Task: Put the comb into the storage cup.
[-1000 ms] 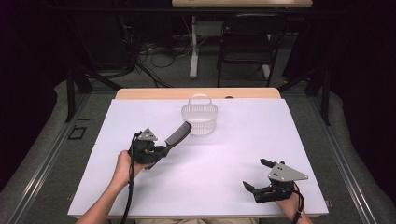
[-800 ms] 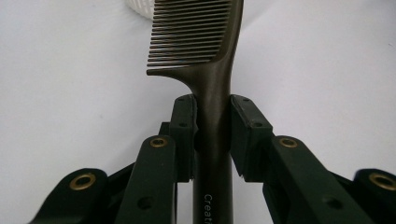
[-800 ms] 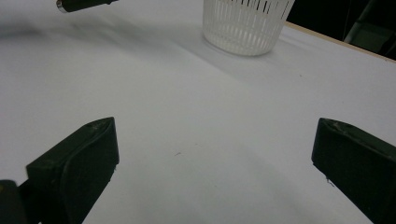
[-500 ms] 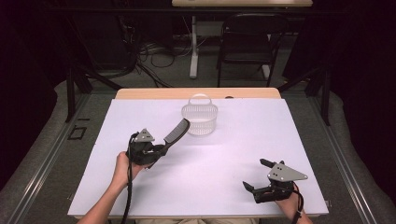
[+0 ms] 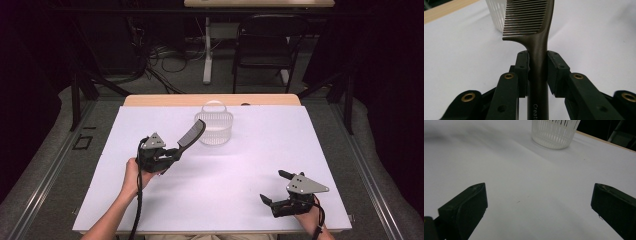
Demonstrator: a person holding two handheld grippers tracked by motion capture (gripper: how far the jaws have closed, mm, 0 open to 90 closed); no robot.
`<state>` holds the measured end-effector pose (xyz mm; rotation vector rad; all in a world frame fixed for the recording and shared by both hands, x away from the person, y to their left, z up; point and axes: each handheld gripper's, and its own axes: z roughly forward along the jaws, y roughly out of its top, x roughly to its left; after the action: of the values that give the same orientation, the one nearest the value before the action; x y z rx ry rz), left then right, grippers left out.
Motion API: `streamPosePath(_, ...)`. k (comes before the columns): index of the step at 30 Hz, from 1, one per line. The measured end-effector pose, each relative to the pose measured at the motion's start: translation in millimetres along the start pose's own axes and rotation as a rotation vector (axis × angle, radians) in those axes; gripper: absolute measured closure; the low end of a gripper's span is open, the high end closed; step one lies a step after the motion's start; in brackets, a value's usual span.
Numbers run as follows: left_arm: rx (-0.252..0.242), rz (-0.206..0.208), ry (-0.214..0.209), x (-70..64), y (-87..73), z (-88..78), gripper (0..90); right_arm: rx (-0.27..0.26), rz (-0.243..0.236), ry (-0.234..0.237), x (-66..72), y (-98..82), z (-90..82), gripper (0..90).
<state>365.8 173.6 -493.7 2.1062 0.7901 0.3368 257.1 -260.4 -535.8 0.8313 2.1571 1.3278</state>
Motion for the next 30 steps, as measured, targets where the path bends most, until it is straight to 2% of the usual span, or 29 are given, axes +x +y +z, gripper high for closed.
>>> streamPosePath(15, -0.045, 0.025, -0.001, 2.4, 11.2, 4.7, 72.4, 0.001, -0.002, 0.004, 0.2, -0.1, 1.0, 0.2)
streamPosePath(25, -0.063, 0.029, 0.004, 4.8, 16.8, 6.9, 72.4, 0.002, 0.000, 0.003, 0.1, -0.1, 0.6, 0.3)
streamPosePath(30, -0.066, 0.044, 0.011, 7.2, 23.0, 7.2, 72.4, 0.005, -0.002, 0.002, -0.6, -0.5, 1.3, 0.3)
